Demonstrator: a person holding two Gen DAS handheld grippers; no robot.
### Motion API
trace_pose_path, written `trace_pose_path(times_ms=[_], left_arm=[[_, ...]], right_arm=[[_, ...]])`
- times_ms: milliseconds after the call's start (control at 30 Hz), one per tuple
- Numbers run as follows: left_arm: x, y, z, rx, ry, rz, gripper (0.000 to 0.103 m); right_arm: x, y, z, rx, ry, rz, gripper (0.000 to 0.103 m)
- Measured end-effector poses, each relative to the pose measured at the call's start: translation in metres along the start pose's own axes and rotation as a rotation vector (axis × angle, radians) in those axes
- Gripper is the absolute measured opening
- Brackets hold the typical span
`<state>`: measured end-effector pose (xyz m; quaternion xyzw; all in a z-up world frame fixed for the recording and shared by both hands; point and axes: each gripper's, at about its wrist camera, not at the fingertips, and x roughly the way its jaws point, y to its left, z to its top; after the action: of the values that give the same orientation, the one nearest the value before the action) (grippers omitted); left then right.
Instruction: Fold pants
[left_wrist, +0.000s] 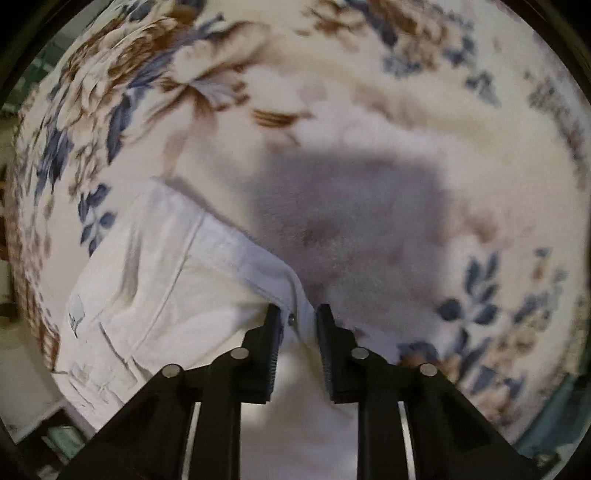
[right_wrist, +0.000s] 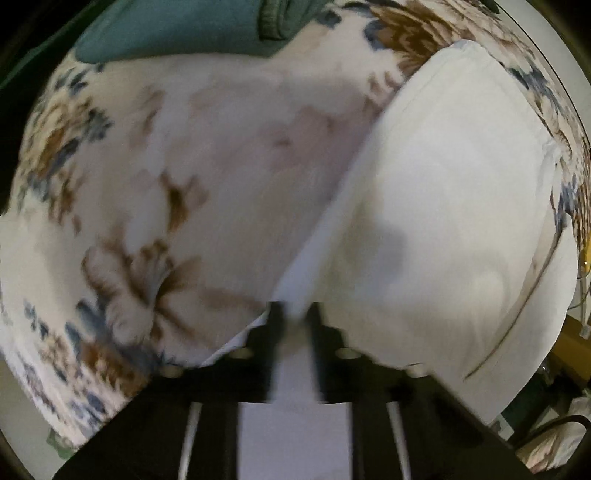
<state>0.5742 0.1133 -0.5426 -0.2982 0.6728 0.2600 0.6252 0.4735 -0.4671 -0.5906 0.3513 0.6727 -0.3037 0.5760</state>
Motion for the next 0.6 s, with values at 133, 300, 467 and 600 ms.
trace_pose_path(times_ms=[133, 300, 467, 600], left_arm=[[-0.040, 0.028, -0.014, 0.006, -0.030, -0.140, 0.012], [-0.092, 0.087, -0.048, 0.002, -0.095, -0.304, 0.009], [-0.118, 0.136, -0.104, -0.046, -0.156, -0.420, 0.008], [-0.116, 0.179, -0.155, -0.085, -0.172, -0.465, 0.008]], right_arm=[[-0.033, -0.003, -0.033, -0.058, -0.088, 0.043, 0.005], [-0.067, -0.024, -0.061, -0.102, -0.138, 0.130, 0.005], [-0.121, -0.103, -0.065, -0.119, -0.148, 0.221, 0.005], [-0.139, -0.173, -0.094, -0.129, -0.142, 0.256, 0.005]])
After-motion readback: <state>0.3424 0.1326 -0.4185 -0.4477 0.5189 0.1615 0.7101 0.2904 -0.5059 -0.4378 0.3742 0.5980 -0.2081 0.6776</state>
